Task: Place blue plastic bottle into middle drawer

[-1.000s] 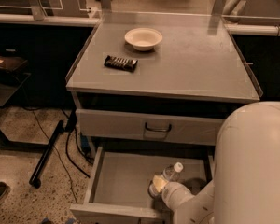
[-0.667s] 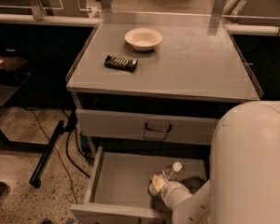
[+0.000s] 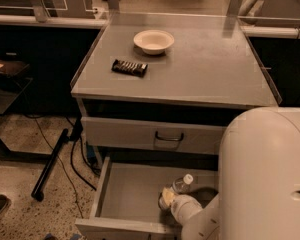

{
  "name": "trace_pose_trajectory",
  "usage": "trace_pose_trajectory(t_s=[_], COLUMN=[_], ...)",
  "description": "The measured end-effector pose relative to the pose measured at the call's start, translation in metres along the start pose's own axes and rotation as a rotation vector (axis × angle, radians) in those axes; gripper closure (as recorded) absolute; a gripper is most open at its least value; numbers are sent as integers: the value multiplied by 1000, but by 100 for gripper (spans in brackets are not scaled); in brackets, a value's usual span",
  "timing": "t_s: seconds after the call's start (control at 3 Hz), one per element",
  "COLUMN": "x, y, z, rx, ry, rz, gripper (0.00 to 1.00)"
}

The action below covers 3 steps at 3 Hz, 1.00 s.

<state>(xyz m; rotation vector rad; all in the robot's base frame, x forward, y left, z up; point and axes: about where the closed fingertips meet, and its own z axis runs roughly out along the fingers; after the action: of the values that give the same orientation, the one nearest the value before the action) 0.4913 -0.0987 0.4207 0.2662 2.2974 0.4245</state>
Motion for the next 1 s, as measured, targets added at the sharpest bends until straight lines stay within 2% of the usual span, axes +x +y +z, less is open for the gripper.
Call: trace_pose_trajectory(t_s=[0.67,1.0], x=[2,3], y=[1,0], z=[1,2], rx=[27,24], ry=[-32,-27], rz=[-26,-21], gripper=[100,100])
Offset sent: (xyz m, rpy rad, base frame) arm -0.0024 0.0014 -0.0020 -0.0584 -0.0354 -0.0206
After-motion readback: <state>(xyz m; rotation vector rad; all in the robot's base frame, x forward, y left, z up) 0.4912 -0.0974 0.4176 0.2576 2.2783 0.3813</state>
